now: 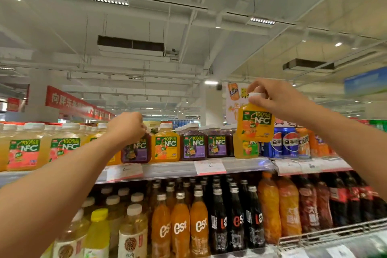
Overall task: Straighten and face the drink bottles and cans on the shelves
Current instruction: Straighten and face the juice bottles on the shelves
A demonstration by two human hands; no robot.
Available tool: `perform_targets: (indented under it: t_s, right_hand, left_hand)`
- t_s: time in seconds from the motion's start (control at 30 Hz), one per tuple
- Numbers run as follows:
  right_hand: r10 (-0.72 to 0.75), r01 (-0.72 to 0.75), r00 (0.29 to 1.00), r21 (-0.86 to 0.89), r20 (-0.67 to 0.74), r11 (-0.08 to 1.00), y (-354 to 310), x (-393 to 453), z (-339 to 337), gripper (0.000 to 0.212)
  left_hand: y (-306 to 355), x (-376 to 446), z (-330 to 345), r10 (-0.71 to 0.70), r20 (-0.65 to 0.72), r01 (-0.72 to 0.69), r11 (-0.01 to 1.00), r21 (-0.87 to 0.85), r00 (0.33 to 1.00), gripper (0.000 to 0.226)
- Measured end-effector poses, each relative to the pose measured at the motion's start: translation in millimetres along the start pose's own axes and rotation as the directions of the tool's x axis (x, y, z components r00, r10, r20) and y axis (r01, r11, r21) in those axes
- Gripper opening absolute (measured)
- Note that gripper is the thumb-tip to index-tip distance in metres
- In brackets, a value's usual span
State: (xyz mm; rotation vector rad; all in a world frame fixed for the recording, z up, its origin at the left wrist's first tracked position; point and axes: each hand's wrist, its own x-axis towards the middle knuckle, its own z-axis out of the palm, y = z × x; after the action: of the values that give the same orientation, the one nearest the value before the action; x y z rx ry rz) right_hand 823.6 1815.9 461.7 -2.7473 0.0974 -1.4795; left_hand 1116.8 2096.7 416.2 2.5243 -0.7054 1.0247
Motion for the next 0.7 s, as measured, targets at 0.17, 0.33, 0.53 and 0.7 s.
perform_targets:
  t_s: [0.17, 0.33, 0.53, 0.7]
  right_hand:
    - [-0.098, 0.098, 0.995, 0.007, 0.023, 0.995, -23.4, 14.2, 12.4, 0.020]
    - [-0.191, 0.187, 0.981, 0.108, 0.028, 0.976, -74.8, 44.1, 50.4, 0.018]
    - [-0.248, 0.230, 0.968, 0.270, 0.034, 0.935, -149.7, 69.8, 111.7, 0.020]
    - [-0.263, 0.226, 0.961, 0.316, 0.081, 0.921, -193.1, 83.7, 160.9, 0.023]
  left_hand:
    - [-9.3, -20.1, -28.3, 0.016, -0.076, -0.028, 0.988, -0.155, 0.997, 0.027]
    - [-21.7, -48.0, -84.5, 0.021, -0.196, -0.067, 0.971, -0.229, 0.980, 0.027]
    - [-44.4, -80.8, -148.4, 0.043, -0.243, -0.093, 0.976, -0.198, 0.969, 0.025]
    - [-57.1, -101.3, -164.1, 0.046, -0.215, -0.079, 0.986, -0.149, 0.976, 0.026]
